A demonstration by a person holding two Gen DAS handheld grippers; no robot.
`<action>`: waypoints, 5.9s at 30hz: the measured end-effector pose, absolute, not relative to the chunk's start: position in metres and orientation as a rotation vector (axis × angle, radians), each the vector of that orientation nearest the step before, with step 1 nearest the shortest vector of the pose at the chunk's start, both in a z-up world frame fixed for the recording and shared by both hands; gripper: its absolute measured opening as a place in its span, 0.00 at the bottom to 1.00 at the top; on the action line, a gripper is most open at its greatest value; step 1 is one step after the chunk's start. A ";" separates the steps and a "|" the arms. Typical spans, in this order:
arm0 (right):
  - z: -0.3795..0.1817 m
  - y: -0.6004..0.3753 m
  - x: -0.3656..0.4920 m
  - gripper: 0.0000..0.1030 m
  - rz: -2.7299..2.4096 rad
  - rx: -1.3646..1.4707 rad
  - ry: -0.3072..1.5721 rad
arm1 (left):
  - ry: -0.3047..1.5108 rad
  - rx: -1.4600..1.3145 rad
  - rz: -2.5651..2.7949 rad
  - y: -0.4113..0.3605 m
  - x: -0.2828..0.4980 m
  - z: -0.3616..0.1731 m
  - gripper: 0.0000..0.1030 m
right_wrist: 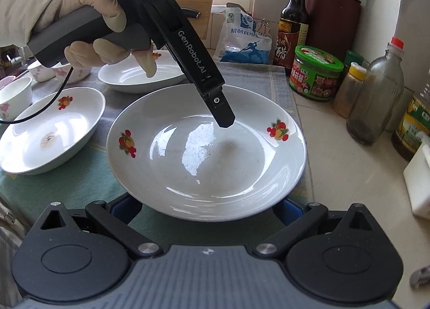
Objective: Organize plates and bowls
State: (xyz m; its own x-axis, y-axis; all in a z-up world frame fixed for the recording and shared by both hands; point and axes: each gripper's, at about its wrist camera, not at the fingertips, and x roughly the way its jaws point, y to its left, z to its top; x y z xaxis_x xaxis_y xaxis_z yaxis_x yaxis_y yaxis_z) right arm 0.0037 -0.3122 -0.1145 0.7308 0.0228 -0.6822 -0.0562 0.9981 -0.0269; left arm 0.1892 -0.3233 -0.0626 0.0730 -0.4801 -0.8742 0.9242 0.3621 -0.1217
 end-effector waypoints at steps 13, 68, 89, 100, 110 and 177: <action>-0.120 -0.339 0.033 1.00 0.040 -0.039 0.745 | 0.981 0.538 -1.139 -0.340 0.221 -0.078 0.66; -0.104 -0.258 -0.010 1.00 -0.035 -0.013 0.723 | 0.535 0.339 -0.932 -0.168 0.065 -0.018 0.90; -0.087 -0.177 -0.012 1.00 -0.016 0.014 0.729 | 0.655 0.302 -0.733 -0.015 -0.002 -0.064 0.91; -0.093 -0.165 -0.006 1.00 0.019 0.119 0.784 | 0.742 0.340 -0.750 -0.006 0.005 -0.113 0.91; -0.087 -0.185 0.014 1.00 0.100 0.051 0.782 | 0.728 0.366 -0.762 -0.027 0.021 -0.120 0.92; -0.105 -0.203 0.160 1.00 0.579 0.189 1.150 | 0.663 0.369 -0.886 -0.032 0.032 -0.131 1.00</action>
State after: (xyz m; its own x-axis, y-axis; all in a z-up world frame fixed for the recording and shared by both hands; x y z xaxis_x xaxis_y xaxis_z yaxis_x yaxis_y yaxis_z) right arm 0.1601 -0.2026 -0.1051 0.2813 0.5232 -0.8045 -0.3348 0.8391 0.4286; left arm 0.0324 -0.0320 -0.1306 0.4541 -0.5889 -0.6685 0.8072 0.5896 0.0290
